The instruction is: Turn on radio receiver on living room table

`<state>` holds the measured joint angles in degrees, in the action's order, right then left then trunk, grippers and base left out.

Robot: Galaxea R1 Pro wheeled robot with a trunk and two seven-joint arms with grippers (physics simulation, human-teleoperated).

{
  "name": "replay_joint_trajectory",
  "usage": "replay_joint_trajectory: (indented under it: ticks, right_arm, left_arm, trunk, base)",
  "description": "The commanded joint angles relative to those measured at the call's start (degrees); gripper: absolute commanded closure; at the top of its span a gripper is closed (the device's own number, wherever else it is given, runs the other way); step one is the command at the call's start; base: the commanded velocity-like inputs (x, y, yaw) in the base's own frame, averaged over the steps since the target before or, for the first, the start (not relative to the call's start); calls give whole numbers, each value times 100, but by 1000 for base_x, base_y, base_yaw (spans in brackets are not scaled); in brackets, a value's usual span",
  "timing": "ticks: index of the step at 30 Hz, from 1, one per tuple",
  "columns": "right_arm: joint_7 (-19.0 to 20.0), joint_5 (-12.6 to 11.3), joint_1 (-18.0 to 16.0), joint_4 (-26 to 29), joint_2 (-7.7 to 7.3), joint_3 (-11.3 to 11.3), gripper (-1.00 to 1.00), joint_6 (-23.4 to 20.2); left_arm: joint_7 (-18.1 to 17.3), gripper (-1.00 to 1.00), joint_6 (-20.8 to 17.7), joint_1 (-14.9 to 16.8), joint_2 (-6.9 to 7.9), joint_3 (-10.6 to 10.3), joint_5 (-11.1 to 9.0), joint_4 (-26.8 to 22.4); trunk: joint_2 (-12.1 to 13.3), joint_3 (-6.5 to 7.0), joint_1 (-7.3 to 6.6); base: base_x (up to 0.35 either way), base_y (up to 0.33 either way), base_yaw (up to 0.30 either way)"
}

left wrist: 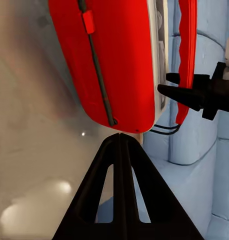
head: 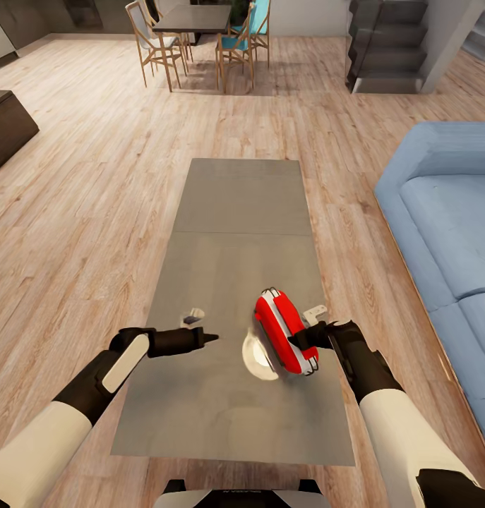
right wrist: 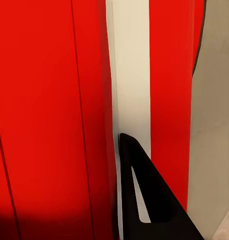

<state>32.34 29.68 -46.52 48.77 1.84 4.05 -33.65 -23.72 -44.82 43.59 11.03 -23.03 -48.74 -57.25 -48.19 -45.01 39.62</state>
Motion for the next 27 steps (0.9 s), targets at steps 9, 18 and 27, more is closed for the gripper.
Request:
replay_joint_trajectory:
  ticks: [9,18,27]
  right_arm:
    - [-46,-21,0,-12,9,0,100,15]
    - [-46,-20,3,-16,9,0,-100,17]
    - [-47,-18,-3,-16,9,0,-100,25]
  left_arm:
    - [-8,100,2,0,1,0,4,11]
    - [-10,100,4,0,-11,0,4,15]
    - [-10,100,8,0,-21,0,4,21]
  trunk:
    - [0,0,0]
    - [0,0,0]
    - [0,0,0]
  base:
    - [0,0,0]
    - [0,0,0]
    - [0,0,0]
